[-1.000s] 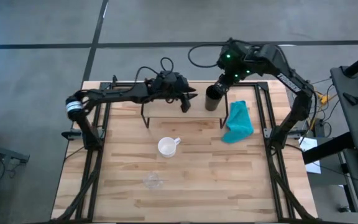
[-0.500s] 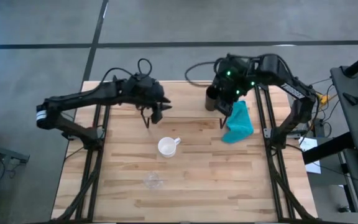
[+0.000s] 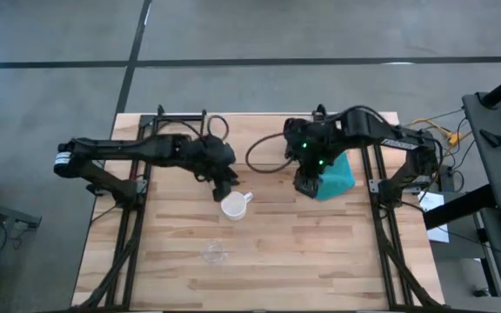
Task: Stack small to large cups/mugs on shelf
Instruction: Put the white mug on the shelf
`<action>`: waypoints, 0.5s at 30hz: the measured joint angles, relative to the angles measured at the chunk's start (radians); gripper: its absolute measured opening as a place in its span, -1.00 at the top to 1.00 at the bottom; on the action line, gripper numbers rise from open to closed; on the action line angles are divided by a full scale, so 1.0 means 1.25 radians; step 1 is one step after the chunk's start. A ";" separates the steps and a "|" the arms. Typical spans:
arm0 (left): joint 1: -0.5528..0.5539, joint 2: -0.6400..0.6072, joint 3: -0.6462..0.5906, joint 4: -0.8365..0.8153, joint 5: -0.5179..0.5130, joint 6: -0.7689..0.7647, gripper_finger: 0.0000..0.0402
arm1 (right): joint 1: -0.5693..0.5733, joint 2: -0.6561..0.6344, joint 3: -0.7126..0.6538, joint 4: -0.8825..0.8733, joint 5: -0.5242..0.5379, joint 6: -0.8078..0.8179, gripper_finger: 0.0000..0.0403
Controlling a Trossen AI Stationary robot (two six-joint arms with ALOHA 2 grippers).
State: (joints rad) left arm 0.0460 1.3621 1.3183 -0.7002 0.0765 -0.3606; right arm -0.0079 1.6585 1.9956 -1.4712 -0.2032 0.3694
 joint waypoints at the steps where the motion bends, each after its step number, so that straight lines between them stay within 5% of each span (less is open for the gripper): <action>1: -0.010 0.012 0.000 0.000 0.000 0.000 0.49 | 0.006 0.000 -0.010 0.000 0.007 0.015 0.55; 15: -0.119 0.149 0.000 -0.001 0.000 -0.169 0.49 | 0.080 0.001 -0.152 0.033 0.046 0.111 0.54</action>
State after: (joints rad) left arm -0.1022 1.5489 1.3178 -0.7009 0.0765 -0.5724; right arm 0.0925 1.6592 1.8062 -1.4297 -0.1459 0.5083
